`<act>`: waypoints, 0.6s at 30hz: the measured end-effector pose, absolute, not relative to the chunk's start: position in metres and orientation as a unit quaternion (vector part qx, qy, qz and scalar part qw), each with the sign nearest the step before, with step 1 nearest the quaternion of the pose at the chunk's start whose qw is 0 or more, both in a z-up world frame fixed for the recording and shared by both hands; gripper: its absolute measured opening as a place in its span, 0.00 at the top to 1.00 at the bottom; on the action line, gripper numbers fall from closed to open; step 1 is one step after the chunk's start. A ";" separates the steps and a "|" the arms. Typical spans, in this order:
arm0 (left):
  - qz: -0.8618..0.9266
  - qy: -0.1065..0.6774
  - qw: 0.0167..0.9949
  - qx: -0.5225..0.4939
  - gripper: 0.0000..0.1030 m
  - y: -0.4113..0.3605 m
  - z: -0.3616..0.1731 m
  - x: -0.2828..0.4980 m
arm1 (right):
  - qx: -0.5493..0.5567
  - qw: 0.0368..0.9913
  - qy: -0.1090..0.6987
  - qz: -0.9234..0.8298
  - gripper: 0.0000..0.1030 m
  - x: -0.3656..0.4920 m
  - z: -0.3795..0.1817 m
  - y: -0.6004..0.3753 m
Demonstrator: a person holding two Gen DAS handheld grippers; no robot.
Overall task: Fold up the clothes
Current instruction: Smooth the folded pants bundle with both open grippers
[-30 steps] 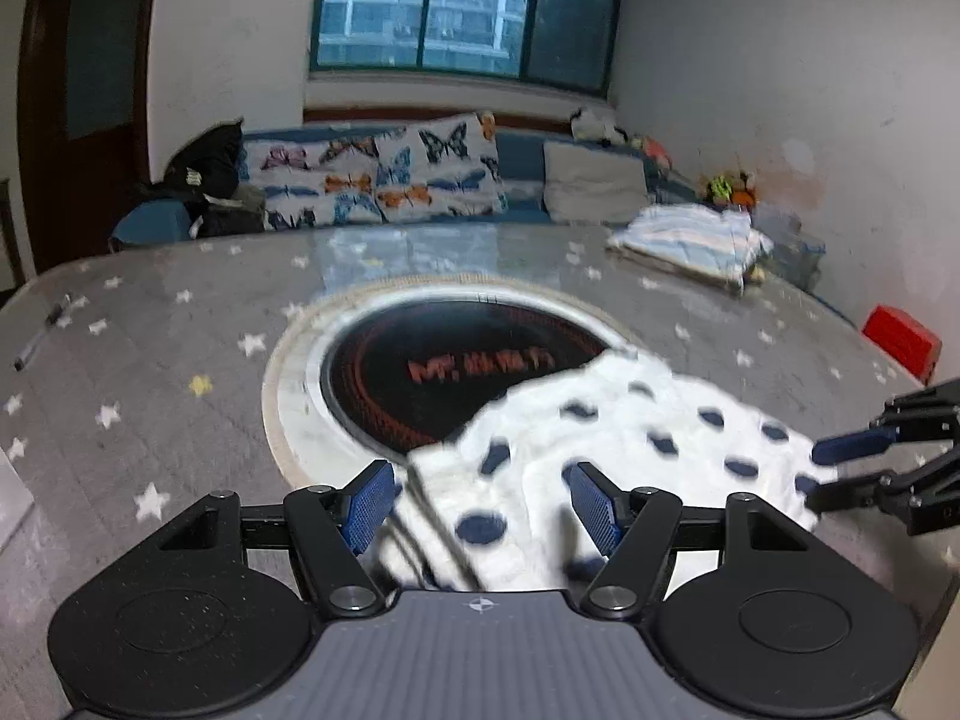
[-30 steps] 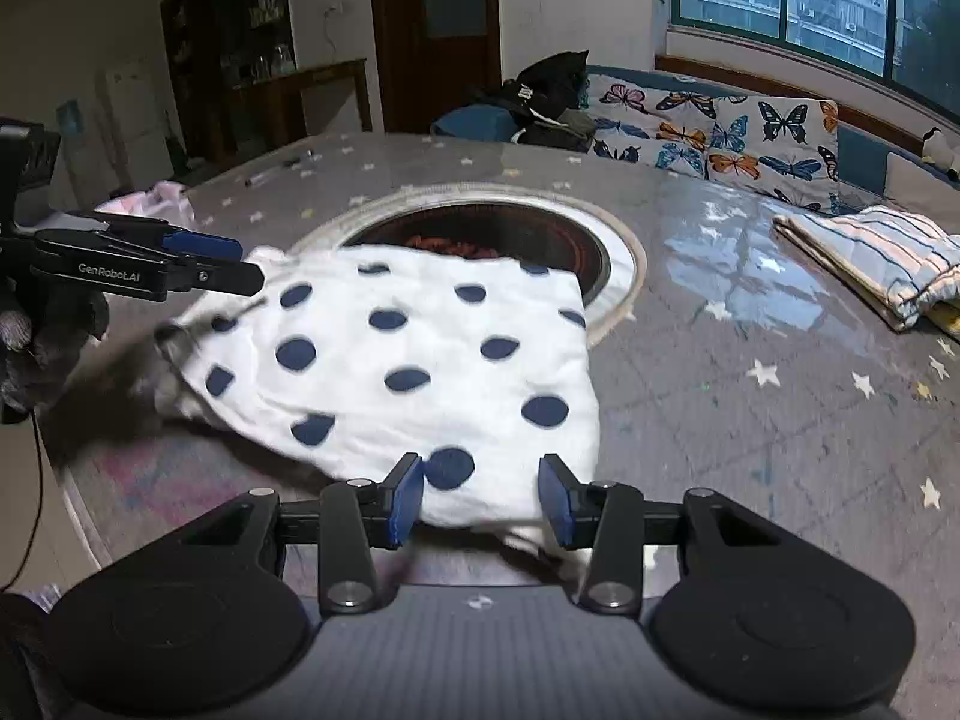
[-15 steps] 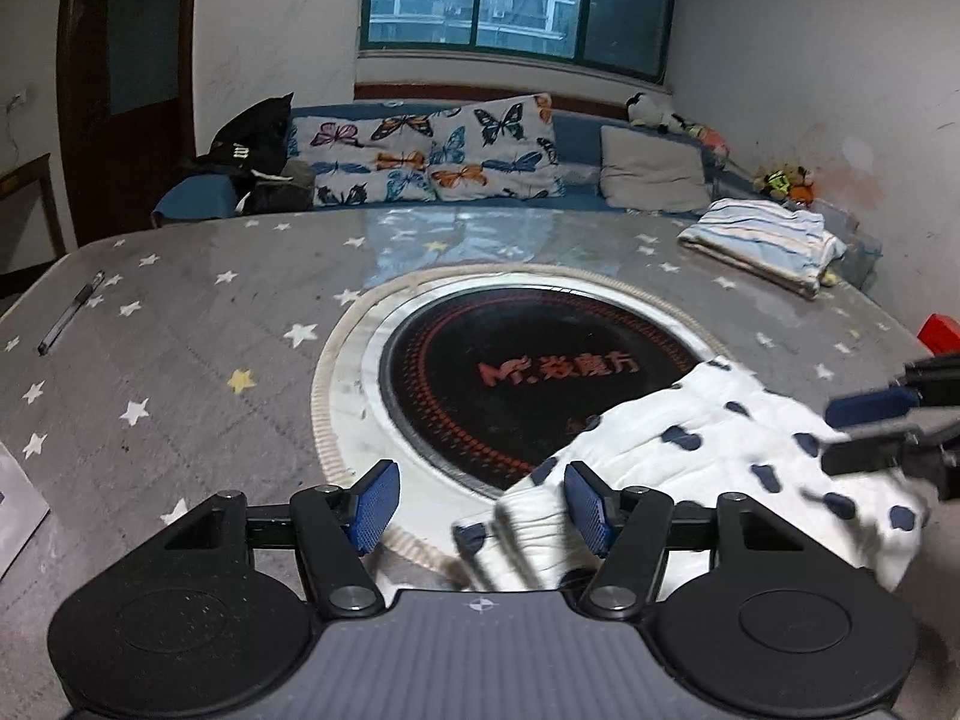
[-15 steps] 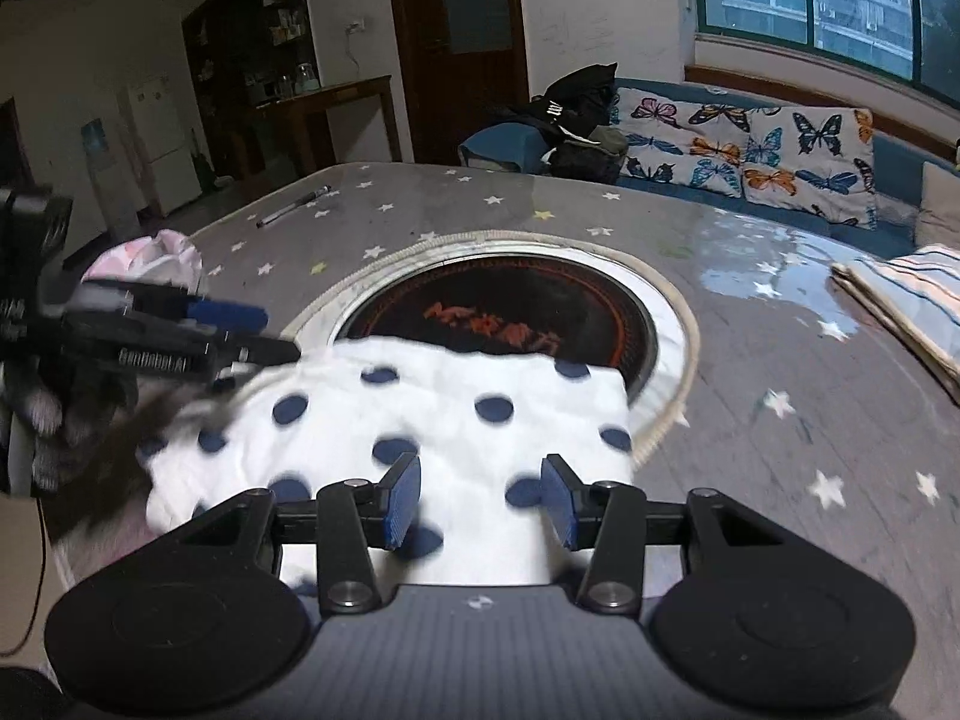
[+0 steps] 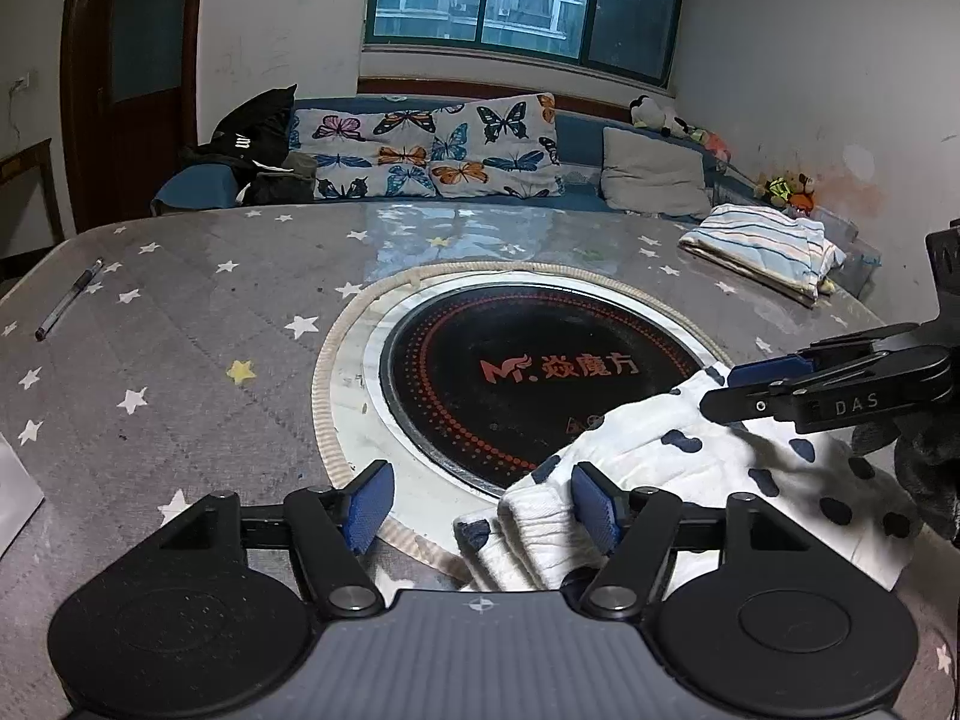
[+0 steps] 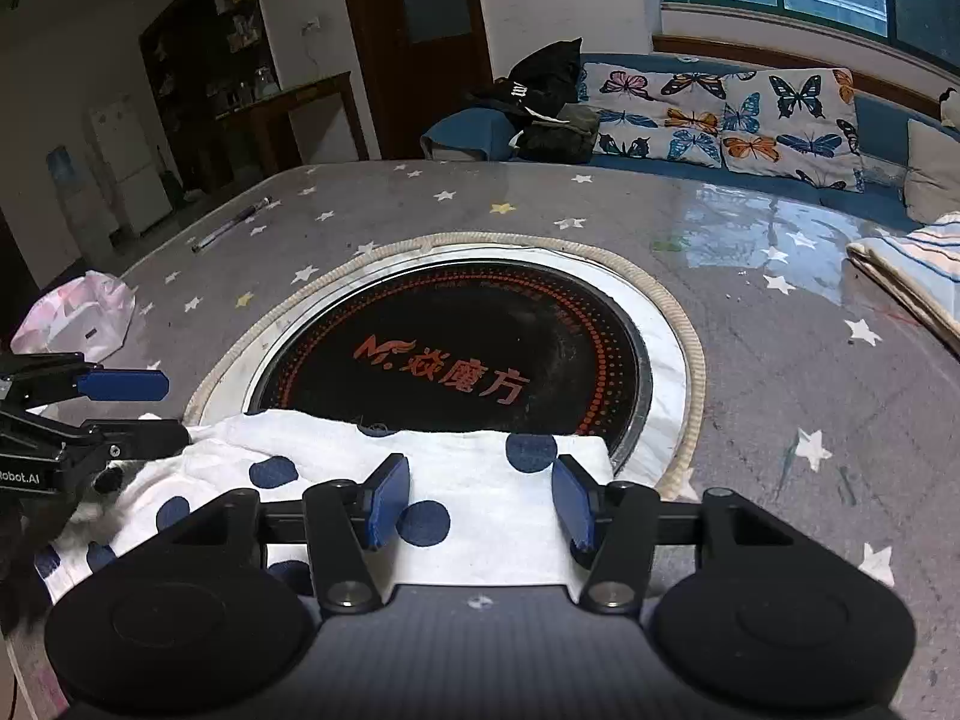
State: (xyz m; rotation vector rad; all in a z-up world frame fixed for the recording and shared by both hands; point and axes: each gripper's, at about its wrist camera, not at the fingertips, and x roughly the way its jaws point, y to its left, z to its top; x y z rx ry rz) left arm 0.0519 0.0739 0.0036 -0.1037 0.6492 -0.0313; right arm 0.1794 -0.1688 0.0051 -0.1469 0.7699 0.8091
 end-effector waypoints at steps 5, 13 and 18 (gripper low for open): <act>-0.011 0.305 0.951 -0.053 0.19 0.072 0.007 0.047 | -0.063 0.852 0.353 0.382 0.30 0.175 0.009 -0.173; -0.007 0.279 0.959 -0.056 0.01 0.071 0.016 0.035 | -0.060 0.861 0.331 0.382 0.18 0.161 0.017 -0.175; -0.009 0.270 0.961 -0.062 0.00 0.072 0.019 0.029 | -0.055 0.865 0.315 0.386 0.08 0.146 0.023 -0.178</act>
